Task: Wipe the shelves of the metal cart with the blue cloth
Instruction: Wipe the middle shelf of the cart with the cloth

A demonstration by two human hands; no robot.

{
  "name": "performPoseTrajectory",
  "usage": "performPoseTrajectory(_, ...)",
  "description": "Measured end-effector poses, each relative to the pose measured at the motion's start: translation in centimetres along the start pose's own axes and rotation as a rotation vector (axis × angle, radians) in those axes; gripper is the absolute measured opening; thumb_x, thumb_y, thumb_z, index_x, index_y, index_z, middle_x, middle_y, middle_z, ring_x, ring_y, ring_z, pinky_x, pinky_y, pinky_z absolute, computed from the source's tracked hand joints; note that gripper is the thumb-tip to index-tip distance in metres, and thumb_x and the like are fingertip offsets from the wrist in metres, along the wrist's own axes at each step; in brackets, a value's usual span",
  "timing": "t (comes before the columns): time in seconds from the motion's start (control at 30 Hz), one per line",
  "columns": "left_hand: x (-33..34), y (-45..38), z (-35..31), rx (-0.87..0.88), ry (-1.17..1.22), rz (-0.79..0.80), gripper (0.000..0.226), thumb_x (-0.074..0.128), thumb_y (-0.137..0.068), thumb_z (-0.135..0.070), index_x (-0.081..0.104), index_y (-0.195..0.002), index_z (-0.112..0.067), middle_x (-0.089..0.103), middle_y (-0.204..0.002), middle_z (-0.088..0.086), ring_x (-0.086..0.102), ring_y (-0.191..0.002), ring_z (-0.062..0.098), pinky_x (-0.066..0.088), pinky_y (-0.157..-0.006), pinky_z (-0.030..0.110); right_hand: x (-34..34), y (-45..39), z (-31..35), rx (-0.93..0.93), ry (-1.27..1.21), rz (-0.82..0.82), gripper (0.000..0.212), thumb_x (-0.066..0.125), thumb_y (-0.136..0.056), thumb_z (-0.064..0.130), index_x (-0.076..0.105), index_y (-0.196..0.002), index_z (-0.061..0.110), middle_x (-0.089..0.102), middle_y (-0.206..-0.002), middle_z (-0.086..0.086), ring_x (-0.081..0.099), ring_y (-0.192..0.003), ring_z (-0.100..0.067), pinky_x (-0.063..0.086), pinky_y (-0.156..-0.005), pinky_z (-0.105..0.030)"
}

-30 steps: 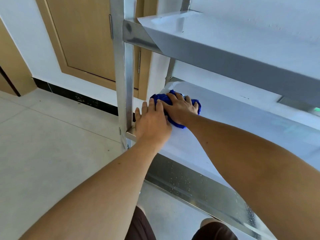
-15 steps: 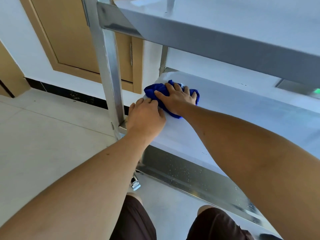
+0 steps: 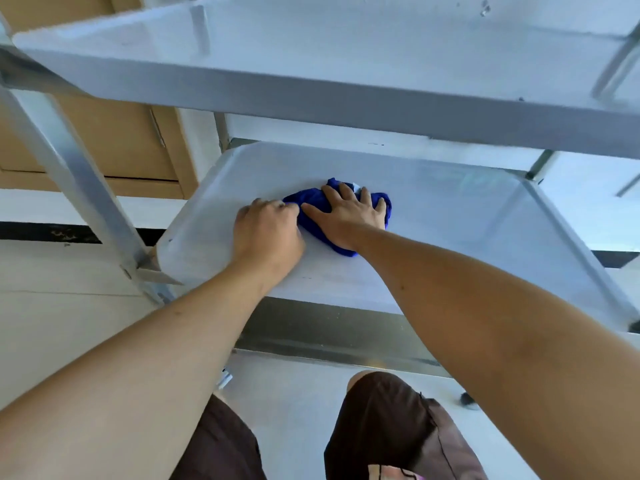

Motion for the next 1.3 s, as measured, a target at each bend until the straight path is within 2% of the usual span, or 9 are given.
performPoseTrajectory(0.13,1.5,-0.5,-8.5,0.093,0.159,0.033,0.025,0.044,-0.093,-0.024,0.067,-0.1,-0.015,0.069,-0.098,0.003,0.057,-0.091,0.027,0.047,-0.075,0.038,-1.1,2.6,-7.4,0.11,0.001,-0.006,0.077,0.016,-0.083,0.077,0.026,-0.151,0.043,0.026,-0.162,0.009,0.011,-0.15,-0.033,0.006,-0.115,-0.062)
performPoseTrajectory(0.2,2.1,-0.3,-12.5,0.152,0.193,0.064,0.027,0.042,-0.095,-0.027,0.066,-0.105,-0.016,0.068,-0.102,0.003,0.057,-0.095,0.028,0.048,-0.077,0.039,-1.9,4.1,-11.7,0.183,-0.008,-0.007,0.083,0.011,-0.078,0.081,0.026,-0.15,0.044,0.026,-0.161,0.009,0.011,-0.15,-0.033,0.006,-0.114,-0.06)
performPoseTrajectory(0.3,3.2,0.1,-17.3,0.217,0.22,0.11,0.029,0.041,-0.096,-0.031,0.064,-0.102,-0.015,0.068,-0.1,0.004,0.056,-0.095,0.03,0.047,-0.077,0.039,-3.3,6.6,-17.8,0.288,-0.018,-0.034,0.085,0.01,-0.074,0.087,0.032,-0.144,0.045,0.032,-0.157,0.01,0.015,-0.148,-0.032,0.009,-0.113,-0.058)
performPoseTrajectory(0.5,5.1,1.3,-24.1,0.304,0.214,0.215,0.031,0.04,-0.095,-0.041,0.061,-0.099,-0.018,0.064,-0.104,0.003,0.056,-0.099,0.031,0.047,-0.083,0.041,-5.3,10.3,-27.3,0.441,-0.008,-0.069,0.078,0.015,-0.079,0.086,0.033,-0.143,0.045,0.032,-0.158,0.009,0.016,-0.149,-0.033,0.008,-0.113,-0.058)
performPoseTrajectory(0.57,5.8,2.0,-25.1,0.319,0.193,0.211,0.03,0.04,-0.093,-0.041,0.061,-0.099,-0.019,0.062,-0.105,0.005,0.055,-0.103,0.03,0.044,-0.087,0.041,-6.0,10.8,-29.5,0.476,0.001,-0.074,0.078,0.015,-0.08,0.085,0.034,-0.144,0.045,0.032,-0.159,0.009,0.017,-0.149,-0.032,0.008,-0.115,-0.059)
performPoseTrajectory(0.67,6.6,2.3,-24.8,0.312,0.204,0.187,0.036,0.039,-0.094,-0.041,0.062,-0.112,-0.02,0.061,-0.12,0.007,0.052,-0.113,0.029,0.039,-0.097,0.042,-6.5,10.4,-31.5,0.508,0.014,-0.084,0.076,0.016,-0.081,0.084,0.038,-0.141,0.044,0.035,-0.157,0.008,0.02,-0.147,-0.032,0.012,-0.114,-0.059)
performPoseTrajectory(0.77,6.6,2.2,-24.7,0.313,0.218,0.169,0.038,0.039,-0.094,-0.041,0.062,-0.115,-0.02,0.059,-0.127,0.01,0.05,-0.118,0.03,0.038,-0.1,0.043,-6.7,9.3,-32.5,0.532,0.024,-0.079,0.076,0.015,-0.081,0.083,0.041,-0.14,0.041,0.037,-0.156,0.006,0.02,-0.146,-0.032,0.016,-0.109,-0.06)
performPoseTrajectory(1.07,6.6,2.0,-24.7,0.286,0.218,0.14,0.043,0.033,-0.091,-0.044,0.061,-0.114,-0.023,0.061,-0.123,0.008,0.051,-0.117,0.028,0.037,-0.099,0.047,-7.0,2.7,-35.0,0.603,0.029,-0.072,0.081,0.016,-0.082,0.083,0.039,-0.146,0.039,0.032,-0.16,0.004,0.024,-0.143,-0.033,0.02,-0.11,-0.057)
performPoseTrajectory(1.3,7.0,1.4,-24.7,0.256,0.234,0.139,0.04,0.036,-0.092,-0.044,0.063,-0.114,-0.024,0.062,-0.123,0.006,0.051,-0.117,0.027,0.036,-0.1,0.047,-6.5,0.3,-35.1,0.573,0.031,-0.082,0.085,0.014,-0.077,0.085,0.039,-0.145,0.042,0.033,-0.16,0.004,0.024,-0.143,-0.034,0.019,-0.107,-0.057)
Point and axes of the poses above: each hand's wrist, its own y-axis away from the middle knuckle, its own x-axis out of the palm, z = x × y, the point moved 10 cm from there along -y, towards the middle knuckle
